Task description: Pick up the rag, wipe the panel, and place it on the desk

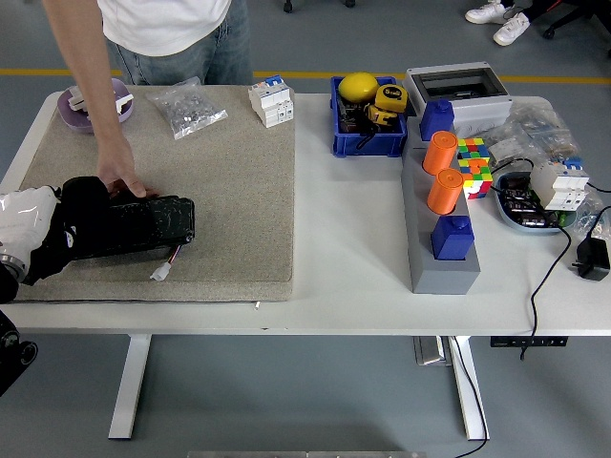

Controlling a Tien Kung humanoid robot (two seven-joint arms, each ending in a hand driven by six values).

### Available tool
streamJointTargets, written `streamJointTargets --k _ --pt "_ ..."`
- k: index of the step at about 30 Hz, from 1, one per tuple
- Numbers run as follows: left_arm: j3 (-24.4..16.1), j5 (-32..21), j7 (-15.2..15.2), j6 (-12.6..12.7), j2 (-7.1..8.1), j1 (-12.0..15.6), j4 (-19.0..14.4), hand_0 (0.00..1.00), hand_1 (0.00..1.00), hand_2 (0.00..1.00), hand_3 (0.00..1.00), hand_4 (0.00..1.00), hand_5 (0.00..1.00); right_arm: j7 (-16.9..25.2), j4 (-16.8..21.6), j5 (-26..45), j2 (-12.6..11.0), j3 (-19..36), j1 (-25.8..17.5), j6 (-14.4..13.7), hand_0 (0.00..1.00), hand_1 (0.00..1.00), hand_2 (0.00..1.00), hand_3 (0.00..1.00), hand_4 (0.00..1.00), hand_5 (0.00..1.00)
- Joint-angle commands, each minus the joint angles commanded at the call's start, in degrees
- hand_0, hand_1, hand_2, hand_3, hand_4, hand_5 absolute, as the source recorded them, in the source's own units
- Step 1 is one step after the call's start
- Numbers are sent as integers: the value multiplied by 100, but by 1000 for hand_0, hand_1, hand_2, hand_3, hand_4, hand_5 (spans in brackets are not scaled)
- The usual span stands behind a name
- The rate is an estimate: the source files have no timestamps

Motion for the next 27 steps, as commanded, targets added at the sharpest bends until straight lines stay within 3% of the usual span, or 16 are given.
streamJointTargets --k 18,24,27 --pt "-746 95 -48 37 113 336 436 271 211 470 451 113 2 9 -11 -13 13 57 1 -1 785 547 692 711 998 721" --pt "-792 -7 -127 127 112 237 641 271 213 472 453 118 2 9 -2 -14 21 55 12 -9 785 547 692 711 998 721" --pt "-637 -201 -267 238 119 70 922 268 216 472 454 123 2 5 -8 -10 25 41 27 -10 785 547 692 711 998 721"
